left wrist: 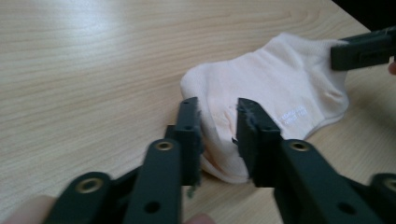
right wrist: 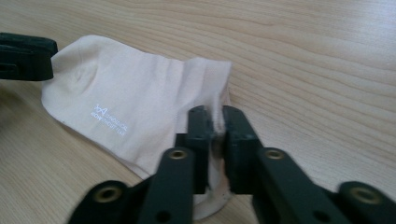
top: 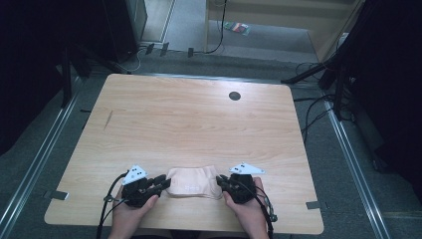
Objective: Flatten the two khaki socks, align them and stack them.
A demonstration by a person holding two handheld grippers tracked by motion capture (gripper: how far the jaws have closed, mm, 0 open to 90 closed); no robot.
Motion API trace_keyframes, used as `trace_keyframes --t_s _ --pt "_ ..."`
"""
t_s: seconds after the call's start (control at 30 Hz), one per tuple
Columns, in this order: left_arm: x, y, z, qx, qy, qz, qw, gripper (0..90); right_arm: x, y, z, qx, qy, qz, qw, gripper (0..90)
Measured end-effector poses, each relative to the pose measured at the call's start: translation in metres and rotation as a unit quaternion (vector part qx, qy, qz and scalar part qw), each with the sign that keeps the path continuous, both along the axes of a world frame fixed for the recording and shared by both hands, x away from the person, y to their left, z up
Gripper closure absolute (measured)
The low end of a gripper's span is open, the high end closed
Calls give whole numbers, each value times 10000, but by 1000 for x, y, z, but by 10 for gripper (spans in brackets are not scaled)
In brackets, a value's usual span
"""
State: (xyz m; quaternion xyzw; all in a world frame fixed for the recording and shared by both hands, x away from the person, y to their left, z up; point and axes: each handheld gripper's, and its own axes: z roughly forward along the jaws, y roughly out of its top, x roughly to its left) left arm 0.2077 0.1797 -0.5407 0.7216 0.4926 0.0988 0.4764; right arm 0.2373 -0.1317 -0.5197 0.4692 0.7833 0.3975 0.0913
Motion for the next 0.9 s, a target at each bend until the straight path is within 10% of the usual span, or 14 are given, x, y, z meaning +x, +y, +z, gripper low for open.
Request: trace_keyframes --t_s 0.3,0.47,0.9 --pt "17 15 3 -500 8 -138 9987 586 1 -2 1 222 111 35 9997 850" --pt "36 13 -4 -875 400 -478 9942 570 0 -1 1 177 84 39 9998 857" --pt "30 13 -1 -864 389 -1158 9887 592 -2 -3 3 181 -14 -28 9998 868"
